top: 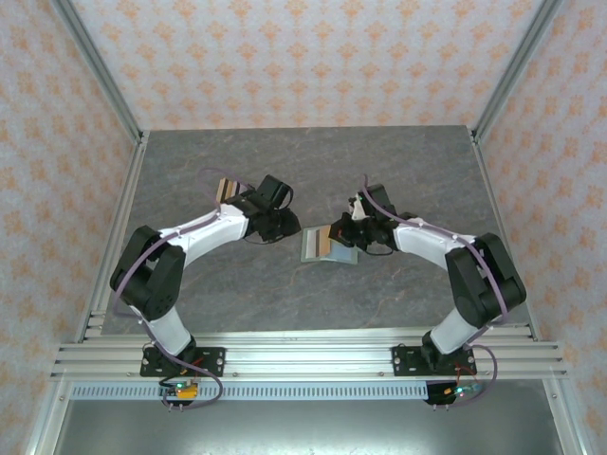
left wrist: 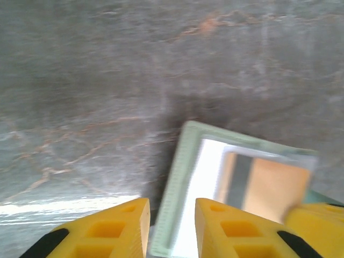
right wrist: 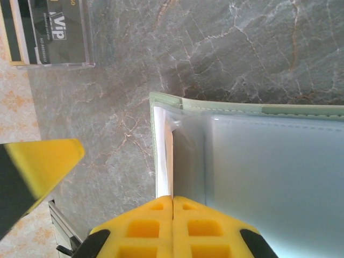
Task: Take the credit cards out of the card holder
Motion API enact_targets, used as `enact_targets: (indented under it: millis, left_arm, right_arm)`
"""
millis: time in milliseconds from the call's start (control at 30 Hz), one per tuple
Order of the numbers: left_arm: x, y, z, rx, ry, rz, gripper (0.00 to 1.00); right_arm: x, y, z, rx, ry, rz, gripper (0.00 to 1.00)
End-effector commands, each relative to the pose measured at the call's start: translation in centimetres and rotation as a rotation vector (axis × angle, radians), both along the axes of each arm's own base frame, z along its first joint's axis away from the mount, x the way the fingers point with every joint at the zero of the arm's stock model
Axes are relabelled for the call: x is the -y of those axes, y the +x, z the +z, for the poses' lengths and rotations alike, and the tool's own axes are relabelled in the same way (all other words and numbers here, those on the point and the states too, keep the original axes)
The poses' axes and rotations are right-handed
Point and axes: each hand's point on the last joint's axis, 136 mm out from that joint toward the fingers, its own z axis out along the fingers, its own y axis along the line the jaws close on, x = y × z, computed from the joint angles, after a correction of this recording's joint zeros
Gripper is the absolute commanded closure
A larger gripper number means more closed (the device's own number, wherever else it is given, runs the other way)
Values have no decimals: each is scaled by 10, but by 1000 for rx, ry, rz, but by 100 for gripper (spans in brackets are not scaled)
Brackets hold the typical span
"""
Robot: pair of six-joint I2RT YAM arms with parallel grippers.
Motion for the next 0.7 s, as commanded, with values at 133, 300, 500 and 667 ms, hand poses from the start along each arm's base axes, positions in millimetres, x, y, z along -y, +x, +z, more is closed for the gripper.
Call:
enact_targets:
  millis: [133, 300, 500, 667]
  left_arm:
    - [45, -5, -17, -29, -47, -104, 80]
    - [47, -4, -54, -98, 6, -86, 88]
    - [38, -12, -83, -160, 69, -79, 94]
    - [24, -20, -93, -183, 135, -69, 96]
  right_arm:
    - [-3, -4, -22, -55, -20, 38, 94]
    - [-2, -6, -40, -97, -32, 31, 93]
    - [-4, -9, -41, -108, -5, 34, 83]
    - [-9, -12, -29, -90, 41, 45, 81]
